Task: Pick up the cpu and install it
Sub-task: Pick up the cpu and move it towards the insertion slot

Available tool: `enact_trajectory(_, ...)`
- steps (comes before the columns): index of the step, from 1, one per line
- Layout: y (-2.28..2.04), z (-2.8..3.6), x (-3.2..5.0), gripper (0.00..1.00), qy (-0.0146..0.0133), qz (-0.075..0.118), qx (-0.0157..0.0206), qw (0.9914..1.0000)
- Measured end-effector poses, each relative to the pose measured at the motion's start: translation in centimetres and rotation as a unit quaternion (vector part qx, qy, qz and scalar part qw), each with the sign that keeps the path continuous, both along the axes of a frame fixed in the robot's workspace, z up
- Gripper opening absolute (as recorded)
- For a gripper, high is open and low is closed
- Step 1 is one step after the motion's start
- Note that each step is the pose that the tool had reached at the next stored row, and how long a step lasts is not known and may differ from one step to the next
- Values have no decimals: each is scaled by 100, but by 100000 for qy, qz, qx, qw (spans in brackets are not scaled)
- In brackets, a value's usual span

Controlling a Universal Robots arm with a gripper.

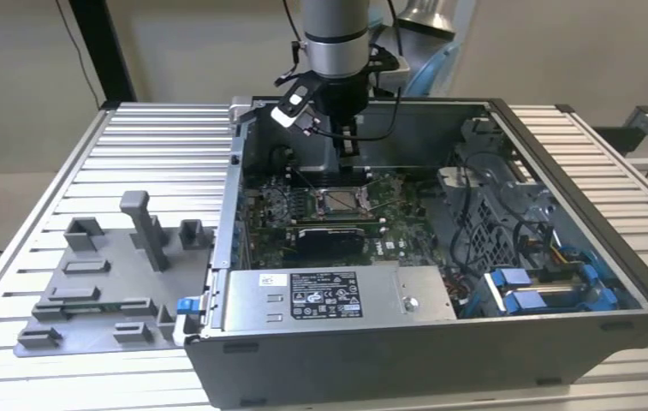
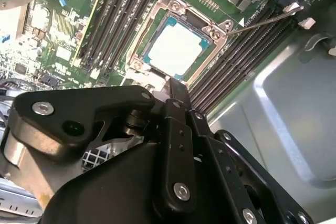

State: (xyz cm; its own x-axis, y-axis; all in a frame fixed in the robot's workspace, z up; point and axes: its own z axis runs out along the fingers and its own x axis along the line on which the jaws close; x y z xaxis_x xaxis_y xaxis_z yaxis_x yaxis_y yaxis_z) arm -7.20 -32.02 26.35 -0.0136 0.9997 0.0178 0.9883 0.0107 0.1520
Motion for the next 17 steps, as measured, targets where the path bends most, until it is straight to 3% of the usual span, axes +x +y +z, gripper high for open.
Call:
enact_trajectory(11,0,15,8,0,83,9,-5,100000)
enact_trajectory(14,0,15,83,0,1812,7,-3,99984)
enact_trajectory(17,0,14,181,0,3257,0,-12,99947)
